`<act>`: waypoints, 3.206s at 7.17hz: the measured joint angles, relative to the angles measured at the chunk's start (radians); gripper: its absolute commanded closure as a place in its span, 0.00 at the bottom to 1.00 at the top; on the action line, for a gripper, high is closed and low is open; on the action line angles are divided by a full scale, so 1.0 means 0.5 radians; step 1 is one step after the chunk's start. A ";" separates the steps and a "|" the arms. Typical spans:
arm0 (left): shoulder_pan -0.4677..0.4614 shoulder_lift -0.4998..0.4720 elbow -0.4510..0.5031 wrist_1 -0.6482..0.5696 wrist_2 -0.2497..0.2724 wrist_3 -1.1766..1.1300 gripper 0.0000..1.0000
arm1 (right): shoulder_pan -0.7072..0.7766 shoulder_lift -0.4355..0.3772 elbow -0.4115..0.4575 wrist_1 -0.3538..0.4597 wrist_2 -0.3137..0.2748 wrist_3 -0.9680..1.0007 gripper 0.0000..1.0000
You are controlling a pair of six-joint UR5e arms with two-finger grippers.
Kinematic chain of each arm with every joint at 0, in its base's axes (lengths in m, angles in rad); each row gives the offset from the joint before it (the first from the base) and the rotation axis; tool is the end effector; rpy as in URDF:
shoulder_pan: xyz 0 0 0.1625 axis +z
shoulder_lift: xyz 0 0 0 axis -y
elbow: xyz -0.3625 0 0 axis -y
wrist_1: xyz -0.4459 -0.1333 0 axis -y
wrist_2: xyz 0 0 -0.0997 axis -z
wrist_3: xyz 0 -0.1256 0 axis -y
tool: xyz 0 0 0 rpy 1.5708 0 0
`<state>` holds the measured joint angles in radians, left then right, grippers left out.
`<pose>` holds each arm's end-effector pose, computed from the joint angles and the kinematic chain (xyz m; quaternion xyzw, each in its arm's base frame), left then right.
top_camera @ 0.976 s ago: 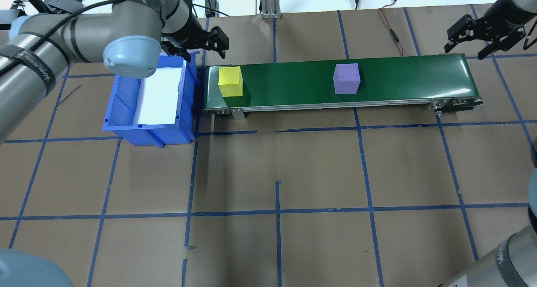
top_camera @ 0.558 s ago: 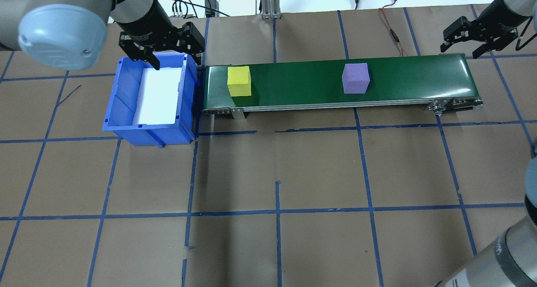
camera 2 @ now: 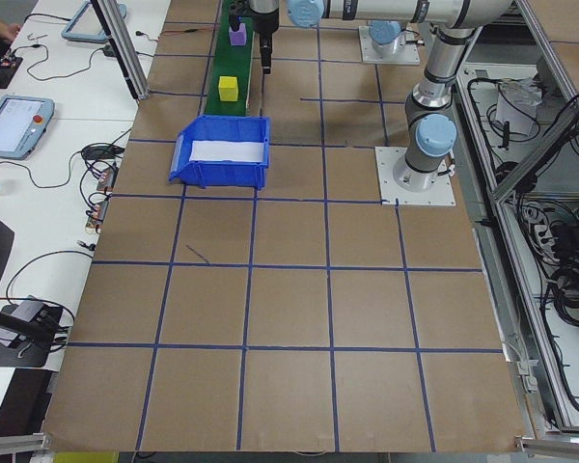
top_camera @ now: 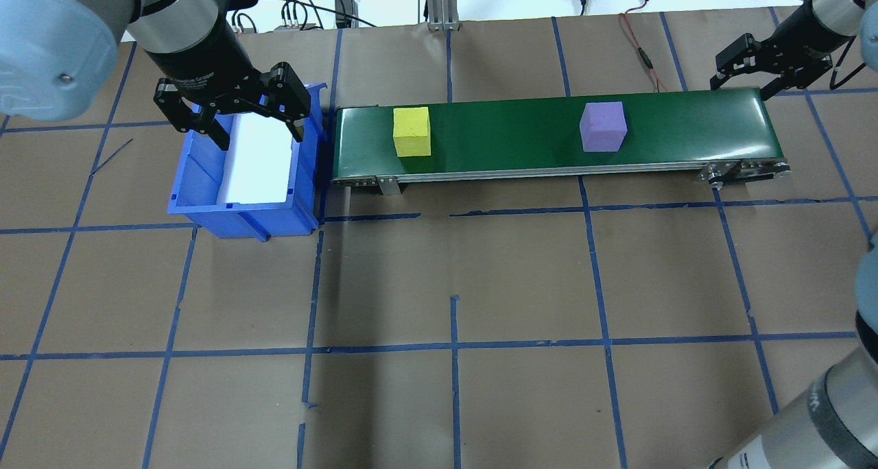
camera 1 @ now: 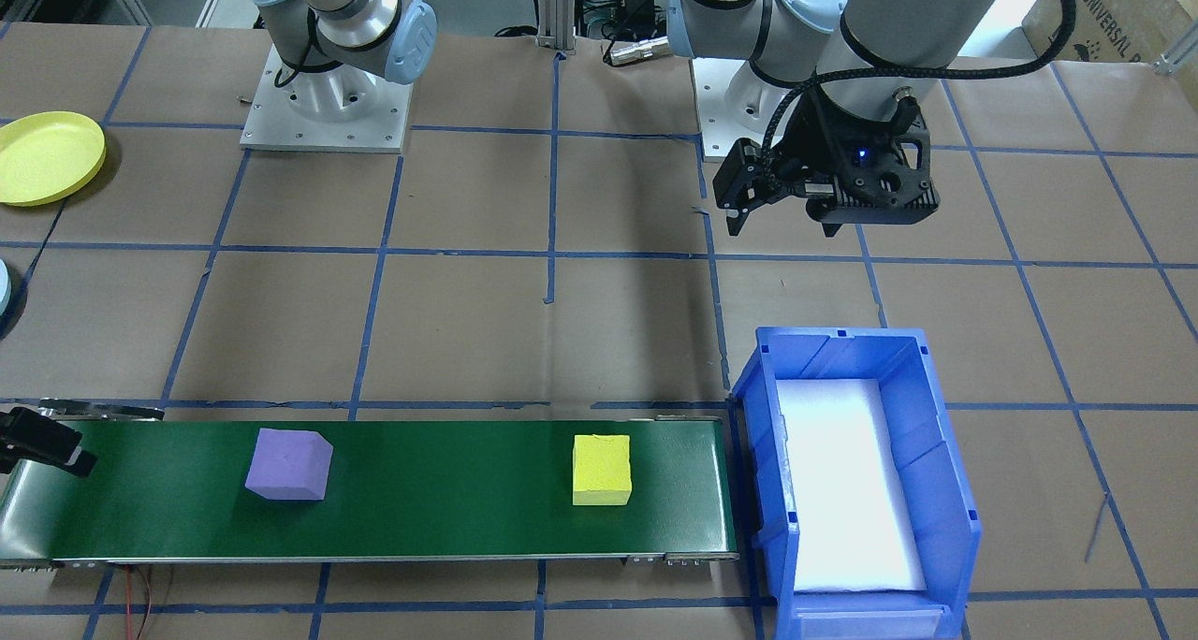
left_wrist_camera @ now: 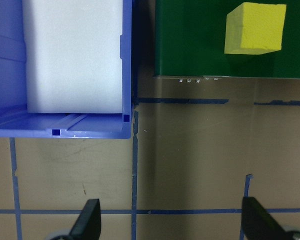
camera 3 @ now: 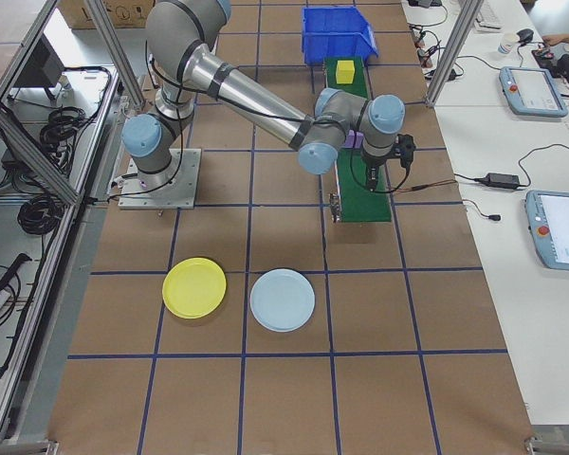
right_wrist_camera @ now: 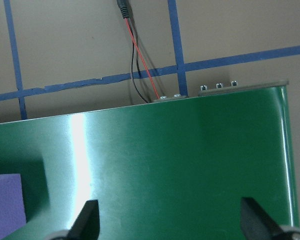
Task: Move block left to right into plate
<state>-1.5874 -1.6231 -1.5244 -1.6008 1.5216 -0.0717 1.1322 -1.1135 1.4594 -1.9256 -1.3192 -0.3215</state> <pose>-0.1488 -0.5576 0.3929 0.0280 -0.9991 -0.0190 0.0238 -0.1399 -0.6858 0.2158 0.0575 0.9904 -0.0506 0.1149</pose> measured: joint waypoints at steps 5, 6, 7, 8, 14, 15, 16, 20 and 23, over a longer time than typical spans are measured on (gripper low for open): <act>0.069 0.020 -0.013 -0.020 -0.006 -0.004 0.00 | 0.000 -0.001 0.046 -0.025 0.098 -0.004 0.00; 0.068 0.021 -0.016 -0.016 -0.008 -0.005 0.00 | 0.001 -0.004 0.052 -0.028 0.155 -0.004 0.00; 0.067 0.022 -0.020 -0.014 -0.009 -0.005 0.00 | 0.002 -0.004 0.048 -0.032 0.199 -0.005 0.00; 0.067 0.022 -0.022 -0.012 -0.009 -0.005 0.00 | 0.003 0.001 0.037 -0.034 0.232 -0.006 0.00; 0.065 0.025 -0.034 -0.007 -0.009 -0.006 0.00 | 0.018 0.023 0.061 -0.076 0.300 -0.020 0.00; 0.065 0.025 -0.033 -0.006 -0.009 -0.005 0.00 | 0.020 0.033 0.072 -0.075 0.301 -0.020 0.00; 0.065 0.025 -0.032 -0.005 -0.009 -0.004 0.00 | 0.021 0.040 0.091 -0.074 0.296 -0.022 0.00; 0.067 0.025 -0.031 -0.005 -0.009 -0.002 0.00 | 0.017 0.074 0.125 -0.090 0.104 -0.025 0.69; 0.066 0.025 -0.033 -0.004 -0.009 -0.002 0.00 | -0.013 0.065 -0.051 -0.095 -0.247 -0.121 0.72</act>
<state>-1.5544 -1.6107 -1.5407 -1.6030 1.5171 -0.0728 1.1258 -1.0809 1.4340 -1.9731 -1.4426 -0.3822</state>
